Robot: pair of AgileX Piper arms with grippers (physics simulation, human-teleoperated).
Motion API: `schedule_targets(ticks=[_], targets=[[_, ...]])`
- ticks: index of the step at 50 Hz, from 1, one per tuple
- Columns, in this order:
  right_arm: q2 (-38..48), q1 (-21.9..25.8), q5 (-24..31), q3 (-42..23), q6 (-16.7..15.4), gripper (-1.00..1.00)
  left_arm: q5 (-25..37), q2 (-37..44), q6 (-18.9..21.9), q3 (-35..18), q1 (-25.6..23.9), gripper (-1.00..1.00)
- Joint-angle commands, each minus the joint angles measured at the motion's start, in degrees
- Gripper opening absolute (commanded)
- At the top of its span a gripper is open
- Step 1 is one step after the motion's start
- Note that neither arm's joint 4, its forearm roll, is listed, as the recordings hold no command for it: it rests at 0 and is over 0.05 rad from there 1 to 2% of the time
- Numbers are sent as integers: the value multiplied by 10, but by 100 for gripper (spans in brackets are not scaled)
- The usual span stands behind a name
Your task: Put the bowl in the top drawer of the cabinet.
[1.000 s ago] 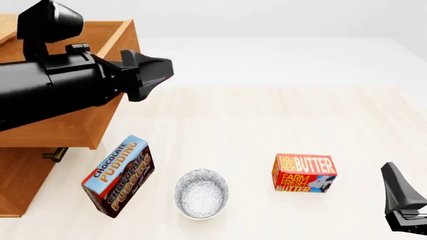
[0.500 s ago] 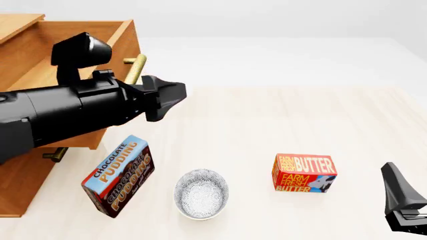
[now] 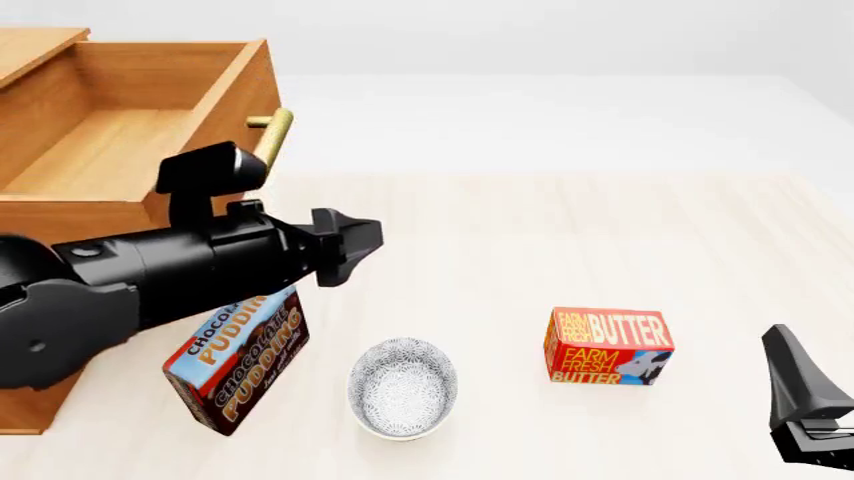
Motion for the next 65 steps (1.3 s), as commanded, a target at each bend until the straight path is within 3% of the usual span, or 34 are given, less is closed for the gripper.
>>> schedule_targets(ticks=[1,65], targets=[[-1,0,0,0,0,100,-21,13,-20,20,5,100],[-1,0,0,0,0,100,-112,124,-48,86,-6,100]])
